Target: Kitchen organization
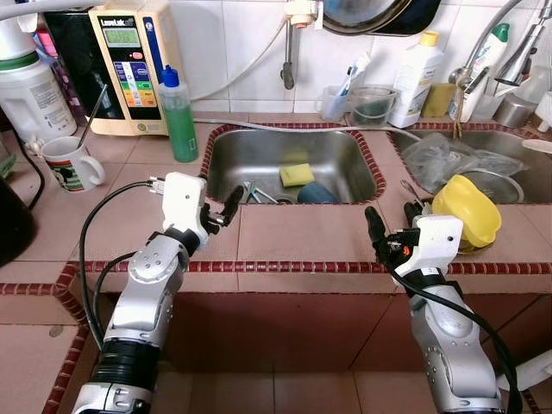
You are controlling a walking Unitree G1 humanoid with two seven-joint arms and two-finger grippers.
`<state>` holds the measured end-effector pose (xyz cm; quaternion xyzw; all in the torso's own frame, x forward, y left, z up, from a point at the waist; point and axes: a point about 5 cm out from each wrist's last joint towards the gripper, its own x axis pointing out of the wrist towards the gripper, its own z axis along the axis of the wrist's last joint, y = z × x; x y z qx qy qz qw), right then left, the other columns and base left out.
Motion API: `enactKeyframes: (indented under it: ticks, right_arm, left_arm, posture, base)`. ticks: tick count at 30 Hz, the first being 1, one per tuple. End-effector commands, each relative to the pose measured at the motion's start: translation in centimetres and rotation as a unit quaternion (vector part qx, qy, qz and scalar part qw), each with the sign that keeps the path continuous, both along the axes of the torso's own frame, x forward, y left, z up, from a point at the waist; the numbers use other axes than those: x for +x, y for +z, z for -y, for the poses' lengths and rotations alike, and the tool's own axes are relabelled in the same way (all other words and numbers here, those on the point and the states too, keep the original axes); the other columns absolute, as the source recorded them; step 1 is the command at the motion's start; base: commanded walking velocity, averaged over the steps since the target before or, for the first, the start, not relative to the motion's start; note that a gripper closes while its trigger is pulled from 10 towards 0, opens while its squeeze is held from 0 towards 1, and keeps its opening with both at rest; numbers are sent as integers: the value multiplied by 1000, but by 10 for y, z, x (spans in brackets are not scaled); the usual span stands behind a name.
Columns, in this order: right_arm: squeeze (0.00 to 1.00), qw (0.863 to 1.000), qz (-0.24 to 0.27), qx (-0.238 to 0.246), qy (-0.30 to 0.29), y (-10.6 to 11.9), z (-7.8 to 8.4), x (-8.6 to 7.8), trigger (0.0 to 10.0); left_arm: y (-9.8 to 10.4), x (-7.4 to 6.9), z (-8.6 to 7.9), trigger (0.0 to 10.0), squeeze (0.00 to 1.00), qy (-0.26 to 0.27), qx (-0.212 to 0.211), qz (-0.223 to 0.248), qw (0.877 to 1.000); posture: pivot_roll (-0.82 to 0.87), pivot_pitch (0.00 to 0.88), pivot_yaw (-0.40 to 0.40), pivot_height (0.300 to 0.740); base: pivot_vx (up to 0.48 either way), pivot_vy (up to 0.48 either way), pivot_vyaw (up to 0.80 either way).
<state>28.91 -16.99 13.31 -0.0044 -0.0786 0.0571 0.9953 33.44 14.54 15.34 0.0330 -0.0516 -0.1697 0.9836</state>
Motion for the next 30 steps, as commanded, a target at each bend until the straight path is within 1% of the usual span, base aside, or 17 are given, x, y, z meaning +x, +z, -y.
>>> enactKeyframes:
  ticks: [1, 4, 5, 6, 13, 30]
  right_arm:
    - [1000, 1000, 12, 2, -1, 5, 2, 3, 10000]
    - [1000, 999, 13, -21, -22, 5, 3, 7, 10000]
    - [392, 999, 22, -20, -18, 8, 1, 8, 10000]
    - [0, 999, 25, -20, -16, 8, 1, 8, 10000]
    - [0, 999, 38, -15, -16, 14, 0, 9, 10000]
    - [0, 999, 48, -16, -9, 18, -1, 11, 10000]
  left_arm:
    - [4, 0, -3, 10000, 0, 10, 5, 12, 1000]
    - [5, 0, -4, 10000, 0, 7, 7, 14, 1000]
    - [6, 0, -6, 10000, 0, 7, 4, 14, 1000]
    - [7, 0, -6, 10000, 0, 7, 3, 14, 1000]
    - [12, 3, -10, 10000, 0, 13, 1, 19, 1000]
    - [18, 8, -5, 10000, 0, 5, -8, 26, 1000]
  posture:
    - [-69, 0, 24, 740]
    - [-63, 0, 23, 740]
    - [-62, 0, 25, 740]
    - [-62, 0, 25, 740]
    - [-62, 0, 27, 740]
    - [-69, 0, 28, 740]
  base:
    - [0, 0, 0]
    - [0, 0, 0]
    - [0, 0, 0]
    - [0, -240, 0]
    - [0, -457, 0]
    - [0, -480, 0]
